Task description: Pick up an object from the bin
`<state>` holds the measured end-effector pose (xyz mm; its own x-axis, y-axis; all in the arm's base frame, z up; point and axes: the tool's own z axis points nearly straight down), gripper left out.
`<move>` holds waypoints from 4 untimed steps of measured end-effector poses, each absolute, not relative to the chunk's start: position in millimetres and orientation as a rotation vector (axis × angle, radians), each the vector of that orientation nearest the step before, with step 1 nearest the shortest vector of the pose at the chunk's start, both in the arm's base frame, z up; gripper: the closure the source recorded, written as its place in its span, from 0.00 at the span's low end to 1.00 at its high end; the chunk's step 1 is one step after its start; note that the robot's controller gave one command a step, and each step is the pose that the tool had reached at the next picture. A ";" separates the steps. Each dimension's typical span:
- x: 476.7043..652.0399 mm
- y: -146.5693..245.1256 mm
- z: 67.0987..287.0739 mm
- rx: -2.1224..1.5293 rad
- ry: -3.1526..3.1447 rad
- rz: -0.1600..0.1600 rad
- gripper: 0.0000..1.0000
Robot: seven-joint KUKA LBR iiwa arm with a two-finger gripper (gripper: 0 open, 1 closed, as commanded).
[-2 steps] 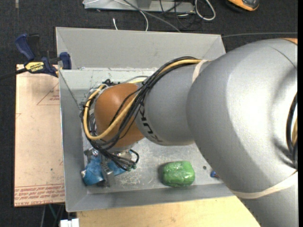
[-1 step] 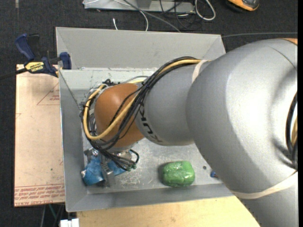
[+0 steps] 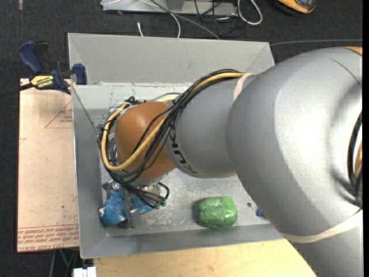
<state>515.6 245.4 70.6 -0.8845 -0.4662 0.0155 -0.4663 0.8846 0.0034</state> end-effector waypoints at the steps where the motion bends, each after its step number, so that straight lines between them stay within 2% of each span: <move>1: 515.6 245.4 70.6 0.751 -3.034 0.000 1.00; 2: 515.6 245.4 70.6 0.751 -3.034 0.000 1.00; 3: 515.6 245.4 70.6 0.751 -3.034 0.000 0.00; 4: 515.6 245.5 70.6 0.751 -3.034 0.000 1.00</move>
Offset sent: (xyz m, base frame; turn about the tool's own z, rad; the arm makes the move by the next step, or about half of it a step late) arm 0.0000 0.0000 0.0000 0.0000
